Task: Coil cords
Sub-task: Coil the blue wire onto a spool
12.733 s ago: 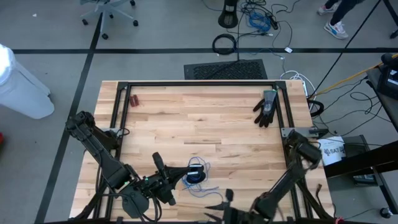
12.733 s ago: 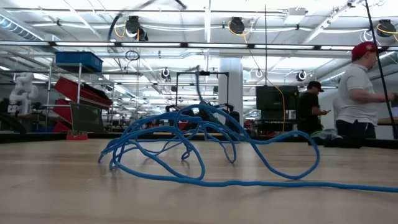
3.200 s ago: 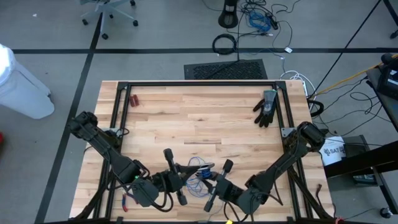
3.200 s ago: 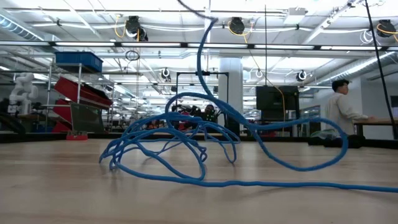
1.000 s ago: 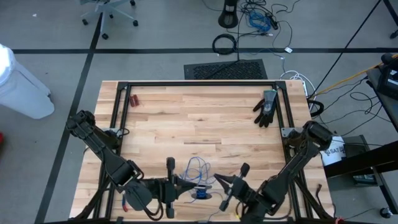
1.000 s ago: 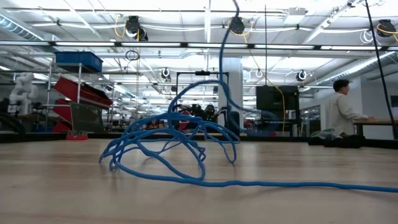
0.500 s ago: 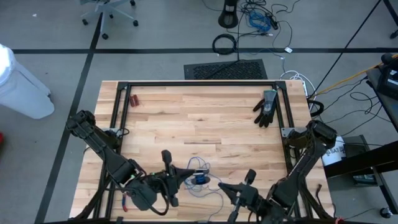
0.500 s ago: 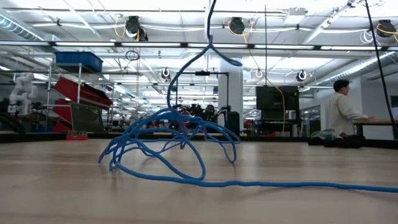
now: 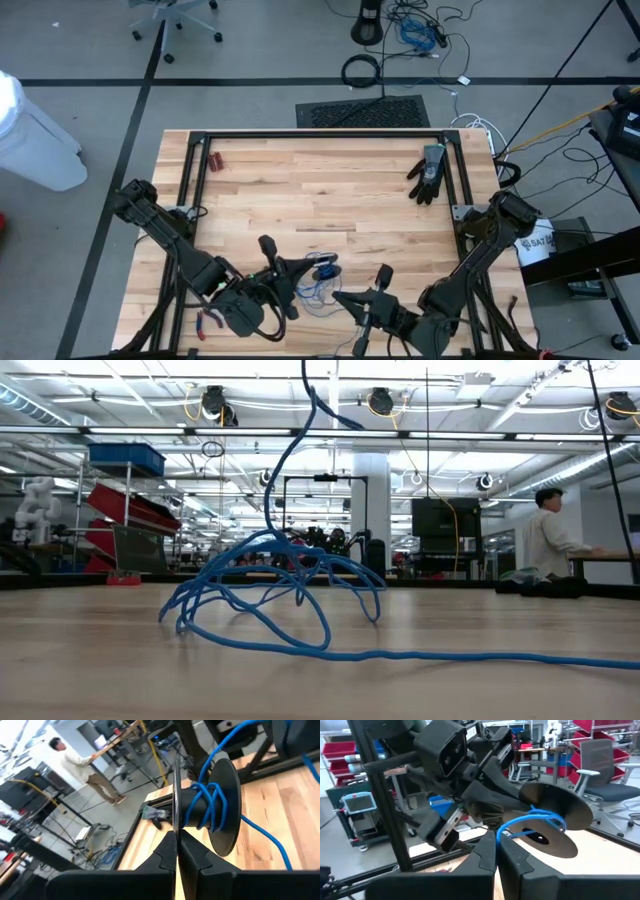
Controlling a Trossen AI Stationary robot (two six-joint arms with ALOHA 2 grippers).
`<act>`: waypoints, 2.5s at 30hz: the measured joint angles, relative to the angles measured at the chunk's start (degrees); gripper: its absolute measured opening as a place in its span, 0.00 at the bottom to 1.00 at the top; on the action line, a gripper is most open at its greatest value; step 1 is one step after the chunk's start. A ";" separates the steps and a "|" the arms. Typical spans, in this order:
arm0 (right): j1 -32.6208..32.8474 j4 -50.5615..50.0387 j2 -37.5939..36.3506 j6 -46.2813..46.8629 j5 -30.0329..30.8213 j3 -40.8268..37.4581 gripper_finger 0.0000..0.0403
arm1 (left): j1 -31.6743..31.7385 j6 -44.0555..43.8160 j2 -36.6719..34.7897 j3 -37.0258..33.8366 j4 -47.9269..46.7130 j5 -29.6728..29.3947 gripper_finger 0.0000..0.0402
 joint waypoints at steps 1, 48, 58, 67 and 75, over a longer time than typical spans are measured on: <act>-0.19 0.09 0.01 0.00 -0.03 0.00 0.00 | 0.11 -0.03 -0.01 0.00 0.35 -0.57 0.02; -5.87 3.05 1.28 -5.33 -4.04 0.00 0.00 | 3.22 0.19 1.61 -0.07 7.46 2.51 0.02; -6.96 1.84 1.28 -6.39 -4.39 0.00 0.00 | 3.27 0.04 1.63 -0.04 7.73 4.10 0.02; -7.38 -2.04 2.43 -3.39 -3.76 0.04 0.00 | 3.13 0.06 1.65 -0.04 9.39 4.25 0.02; -7.44 -2.27 5.50 -4.32 0.55 0.04 0.00 | 2.32 0.05 1.58 -0.04 11.16 4.57 0.02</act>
